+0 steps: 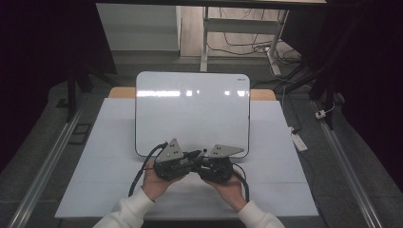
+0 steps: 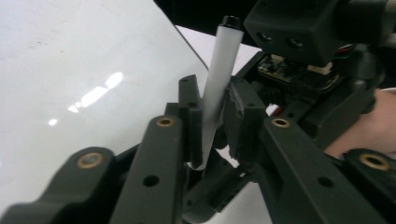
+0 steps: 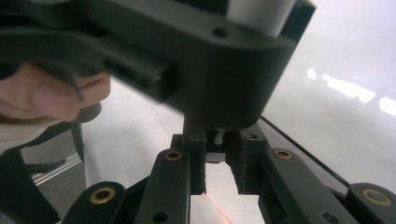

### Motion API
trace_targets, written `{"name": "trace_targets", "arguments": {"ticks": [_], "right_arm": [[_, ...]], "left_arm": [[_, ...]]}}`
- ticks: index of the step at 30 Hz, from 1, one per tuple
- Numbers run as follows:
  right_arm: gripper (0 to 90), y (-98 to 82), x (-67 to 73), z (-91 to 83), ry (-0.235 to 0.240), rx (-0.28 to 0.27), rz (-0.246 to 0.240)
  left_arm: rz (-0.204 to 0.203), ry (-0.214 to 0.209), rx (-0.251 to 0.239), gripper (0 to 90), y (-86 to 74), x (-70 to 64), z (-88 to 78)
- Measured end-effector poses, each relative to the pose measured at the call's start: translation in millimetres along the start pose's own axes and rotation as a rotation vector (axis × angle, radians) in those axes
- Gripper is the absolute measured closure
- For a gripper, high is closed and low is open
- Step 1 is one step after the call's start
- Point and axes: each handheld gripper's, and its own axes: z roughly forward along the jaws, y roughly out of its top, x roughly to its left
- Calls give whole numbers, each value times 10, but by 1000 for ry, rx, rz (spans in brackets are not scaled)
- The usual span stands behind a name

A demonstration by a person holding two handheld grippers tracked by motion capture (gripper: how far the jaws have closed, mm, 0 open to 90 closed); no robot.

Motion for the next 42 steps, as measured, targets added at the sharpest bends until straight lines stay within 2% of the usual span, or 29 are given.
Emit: {"name": "trace_targets", "arguments": {"ticks": [2,3,5,6,7,9,11,16,20,23,27,32,37,42], "right_arm": [[763,-11,-6,7,16,6,13],[763,-11,-6,7,16,6,13],[754,-20,1,15,21,4,18],[707,-18,20,16,16,-6,4],[707,-18,20,16,16,-6,4],[635,-8,42,-10,-3,-25,-8],[600,3,44,-66,-26,-46,-20],[561,-25,-57,-267,-79,-76,1],[554,-109,-182,-472,-154,-73,12],[552,-183,-272,-648,-203,-74,23],[551,-291,-373,-880,-259,-80,46],[551,-413,-446,-1107,-320,-80,64],[543,-517,-496,-1230,-353,-66,83],[527,-569,-520,-1292,-407,-44,50]], "left_arm": [[29,39,15,805,-3,15,-29],[29,39,15,808,-3,15,-29],[6,29,20,809,-4,56,-59],[0,41,21,809,-4,69,-75],[0,54,24,809,-5,87,-100],[-12,80,21,810,-11,143,-169],[-30,118,15,810,-23,216,-258],[-98,211,-5,809,-100,455,-517],[-184,275,-21,809,-195,705,-708],[-237,322,-15,809,-275,881,-780],[-296,369,10,808,-370,1074,-783],[-337,397,48,808,-447,1205,-700],[-356,424,66,807,-484,1293,-601],[-363,446,71,805,-522,1337,-539]]}}
